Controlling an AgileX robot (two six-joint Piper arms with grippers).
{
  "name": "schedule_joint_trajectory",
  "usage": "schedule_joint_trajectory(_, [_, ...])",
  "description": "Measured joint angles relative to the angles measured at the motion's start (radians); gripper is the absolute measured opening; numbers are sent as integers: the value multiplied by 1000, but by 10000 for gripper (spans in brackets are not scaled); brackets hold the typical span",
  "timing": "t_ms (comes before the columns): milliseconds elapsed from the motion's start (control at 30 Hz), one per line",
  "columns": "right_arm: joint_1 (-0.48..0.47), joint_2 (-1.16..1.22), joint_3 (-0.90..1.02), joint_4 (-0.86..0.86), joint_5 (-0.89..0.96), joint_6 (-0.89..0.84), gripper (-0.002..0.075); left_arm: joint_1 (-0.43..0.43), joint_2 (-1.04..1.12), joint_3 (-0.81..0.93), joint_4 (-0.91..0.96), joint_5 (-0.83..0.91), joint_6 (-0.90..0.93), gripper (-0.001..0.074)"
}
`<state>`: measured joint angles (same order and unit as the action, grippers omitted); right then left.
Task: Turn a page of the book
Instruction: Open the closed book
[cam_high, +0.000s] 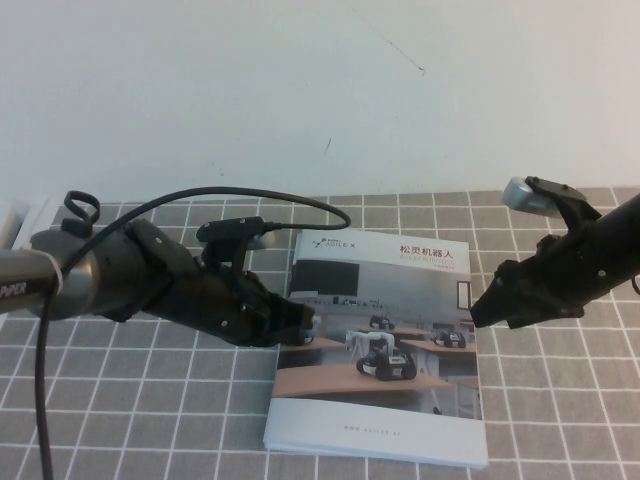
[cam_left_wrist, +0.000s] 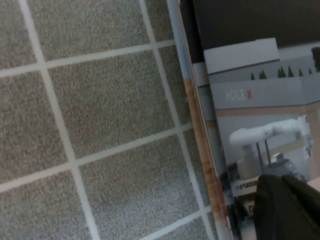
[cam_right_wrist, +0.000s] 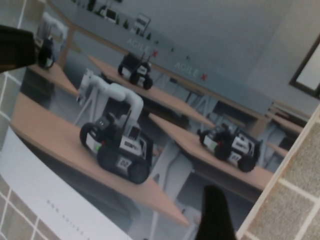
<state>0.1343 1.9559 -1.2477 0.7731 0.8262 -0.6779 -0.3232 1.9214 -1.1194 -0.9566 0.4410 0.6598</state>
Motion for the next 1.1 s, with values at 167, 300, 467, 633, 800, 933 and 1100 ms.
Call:
schedule_joint_trajectory(167, [2, 32, -2, 2, -21, 28, 450, 0, -2, -1, 47, 10, -22, -4])
schedule_joint_trajectory(300, [13, 62, -2, 35, -21, 30, 451, 0, -2, -5, 58, 19, -24, -4])
schedule_joint_trajectory(467, [37, 72, -2, 59, -22, 28, 452, 0, -2, -5, 58, 23, -29, -4])
schedule_joint_trajectory(633, [40, 72, -2, 69, -22, 28, 452, 0, -2, -5, 56, 27, -45, -4])
schedule_joint_trajectory(800, [40, 79, -2, 81, -28, 28, 449, 0, -2, -5, 52, 27, -45, -4])
schedule_joint_trajectory(933, [49, 99, -2, 99, -30, 21, 437, 0, -2, -5, 50, 27, -45, -4])
schedule_joint_trajectory(1100, [63, 105, -7, 110, -32, 6, 430, 0, -2, -5, 48, 27, -45, -4])
